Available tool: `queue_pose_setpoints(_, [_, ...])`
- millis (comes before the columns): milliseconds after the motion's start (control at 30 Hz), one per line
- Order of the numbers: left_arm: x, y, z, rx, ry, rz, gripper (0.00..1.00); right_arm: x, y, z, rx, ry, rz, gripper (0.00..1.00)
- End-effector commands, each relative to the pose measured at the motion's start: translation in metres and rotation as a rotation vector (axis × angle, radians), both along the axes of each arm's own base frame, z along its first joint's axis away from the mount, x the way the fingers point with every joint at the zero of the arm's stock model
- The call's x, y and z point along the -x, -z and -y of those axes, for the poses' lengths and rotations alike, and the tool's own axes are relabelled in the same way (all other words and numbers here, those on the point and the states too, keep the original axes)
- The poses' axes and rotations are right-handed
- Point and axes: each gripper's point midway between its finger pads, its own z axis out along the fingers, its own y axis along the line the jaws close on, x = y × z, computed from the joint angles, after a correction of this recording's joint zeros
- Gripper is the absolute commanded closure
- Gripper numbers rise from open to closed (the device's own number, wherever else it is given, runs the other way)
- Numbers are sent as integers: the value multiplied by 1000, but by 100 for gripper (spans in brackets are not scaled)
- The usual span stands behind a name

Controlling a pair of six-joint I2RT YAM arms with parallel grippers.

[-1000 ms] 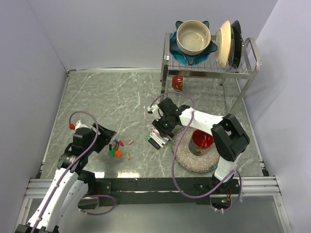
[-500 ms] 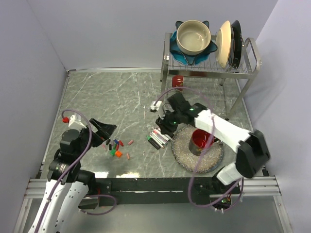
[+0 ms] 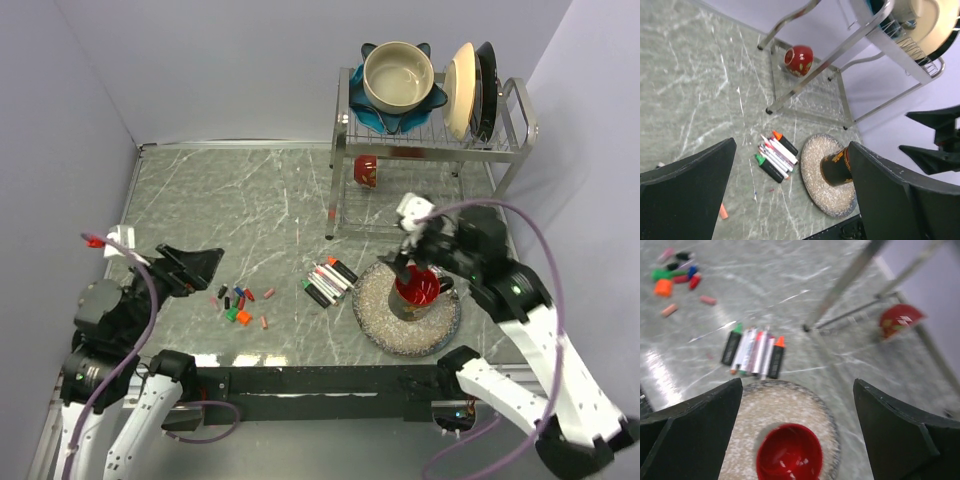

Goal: Open the pen caps

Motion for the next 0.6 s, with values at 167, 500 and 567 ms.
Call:
queue_pose_setpoints(167, [19,-66,-18,-81,-59,168,1,-3,-65,67,-214,415,126,0])
queue_pose_setpoints(500, [16,-65,-18,-110,-50,166,1,-7,-101,96,-436,631,127,0])
queue_pose_setpoints(567, [17,-65,-18,-116,-53,168,1,-7,-103,102,-456,669,133,0])
